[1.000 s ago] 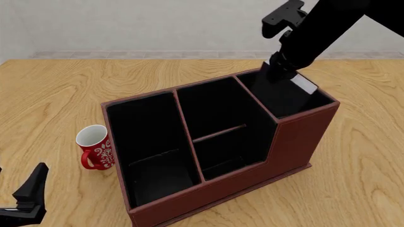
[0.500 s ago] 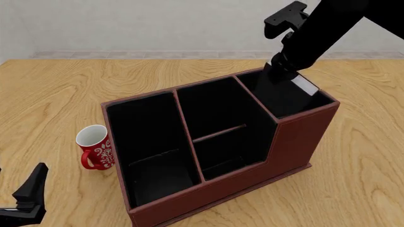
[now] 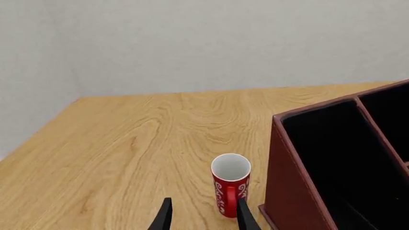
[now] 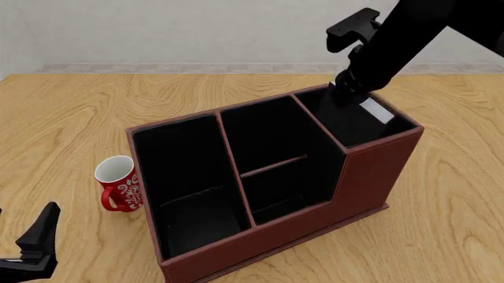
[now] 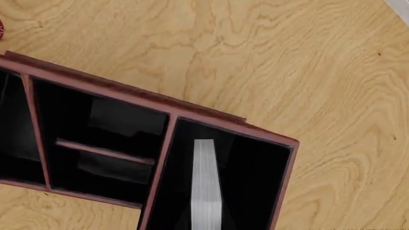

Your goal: Pick up the book and place it in the right compartment of the caddy.

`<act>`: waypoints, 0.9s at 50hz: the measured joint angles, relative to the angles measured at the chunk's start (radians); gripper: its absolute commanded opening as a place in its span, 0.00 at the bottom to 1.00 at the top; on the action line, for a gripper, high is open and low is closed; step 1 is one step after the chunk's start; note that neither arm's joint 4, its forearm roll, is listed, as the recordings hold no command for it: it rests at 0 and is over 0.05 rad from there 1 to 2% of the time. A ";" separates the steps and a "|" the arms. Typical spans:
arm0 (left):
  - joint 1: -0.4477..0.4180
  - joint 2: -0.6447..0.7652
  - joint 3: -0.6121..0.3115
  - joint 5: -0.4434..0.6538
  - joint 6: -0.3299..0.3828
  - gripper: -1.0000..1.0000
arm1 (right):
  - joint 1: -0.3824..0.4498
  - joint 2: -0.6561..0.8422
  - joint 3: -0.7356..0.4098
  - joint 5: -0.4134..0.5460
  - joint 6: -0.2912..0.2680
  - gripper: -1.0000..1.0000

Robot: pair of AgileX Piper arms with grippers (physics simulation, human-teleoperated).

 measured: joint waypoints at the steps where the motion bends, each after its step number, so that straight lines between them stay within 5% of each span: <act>1: 0.000 0.000 0.000 0.000 0.000 1.00 | -0.001 0.001 0.000 0.000 0.000 0.00; 11: 0.002 -0.004 0.000 0.003 0.000 1.00 | -0.004 0.006 0.003 0.000 0.004 0.00; 12: 0.002 -0.004 0.000 0.004 0.000 1.00 | -0.005 0.006 0.003 0.000 0.004 1.00; 45: 0.004 -0.006 0.000 0.011 -0.004 1.00 | -0.014 0.001 0.006 0.000 0.014 1.00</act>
